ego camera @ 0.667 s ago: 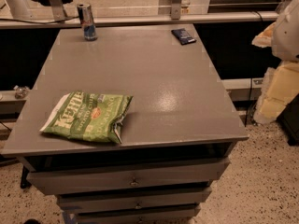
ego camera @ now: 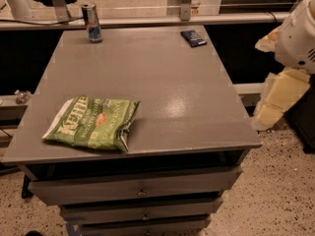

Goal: Move green jalapeno chip bag near rxbar blueberry

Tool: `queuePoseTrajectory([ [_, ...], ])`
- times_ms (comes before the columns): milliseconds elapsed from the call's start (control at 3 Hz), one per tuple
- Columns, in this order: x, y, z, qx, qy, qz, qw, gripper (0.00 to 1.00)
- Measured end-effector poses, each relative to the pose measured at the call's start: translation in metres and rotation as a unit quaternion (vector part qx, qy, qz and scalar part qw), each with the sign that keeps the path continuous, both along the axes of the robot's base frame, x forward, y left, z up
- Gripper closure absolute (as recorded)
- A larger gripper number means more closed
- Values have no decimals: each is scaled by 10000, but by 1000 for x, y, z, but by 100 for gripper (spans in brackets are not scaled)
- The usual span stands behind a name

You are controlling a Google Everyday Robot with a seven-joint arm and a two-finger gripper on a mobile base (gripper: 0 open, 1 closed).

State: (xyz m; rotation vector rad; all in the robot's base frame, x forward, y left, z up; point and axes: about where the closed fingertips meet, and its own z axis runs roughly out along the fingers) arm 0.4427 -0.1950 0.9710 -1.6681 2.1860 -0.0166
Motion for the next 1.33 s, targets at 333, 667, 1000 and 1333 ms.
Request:
queuePoseTrajectory([
  [333, 10, 50, -13, 777, -60, 27, 9970, 0],
  [667, 18, 109, -25, 1440, -87, 150, 9894, 0],
  [1000, 18, 167, -44, 1950, -95, 319, 9802, 0],
  [1333, 18, 217, -72, 2316, -38, 464, 9717, 0],
])
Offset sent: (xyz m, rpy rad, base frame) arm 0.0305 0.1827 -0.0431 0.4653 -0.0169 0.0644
